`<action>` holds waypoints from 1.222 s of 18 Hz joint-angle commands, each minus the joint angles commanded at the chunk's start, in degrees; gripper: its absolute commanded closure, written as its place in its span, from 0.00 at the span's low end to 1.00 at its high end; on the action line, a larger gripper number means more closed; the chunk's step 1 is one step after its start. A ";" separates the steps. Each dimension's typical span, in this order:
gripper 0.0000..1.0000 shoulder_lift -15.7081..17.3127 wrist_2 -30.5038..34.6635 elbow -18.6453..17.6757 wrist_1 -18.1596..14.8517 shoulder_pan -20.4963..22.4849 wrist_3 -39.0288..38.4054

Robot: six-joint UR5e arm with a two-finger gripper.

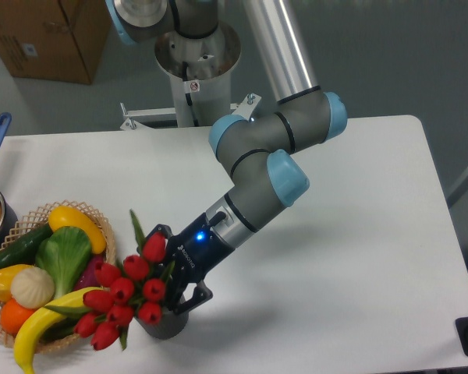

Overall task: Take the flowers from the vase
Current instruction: 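Lower the gripper around the tulip stems above the vase rim, then close the gripper on the tulip stems, then lift the tulip bunch up out of the grey vase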

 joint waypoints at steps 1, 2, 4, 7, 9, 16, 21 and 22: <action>0.96 0.18 0.00 0.26 0.00 0.18 -0.17; 0.96 0.70 -0.09 0.44 0.00 0.44 -0.35; 0.96 1.84 -1.23 0.44 0.00 0.44 -1.57; 0.96 3.34 -2.81 0.44 -0.09 0.44 -4.65; 0.96 4.57 -3.51 0.44 -0.09 0.35 -6.32; 0.95 8.17 -8.08 1.49 -0.09 0.62 -10.55; 0.95 8.18 -9.93 6.58 -0.09 2.28 -14.93; 0.95 8.18 -10.11 7.46 -0.09 2.37 -15.73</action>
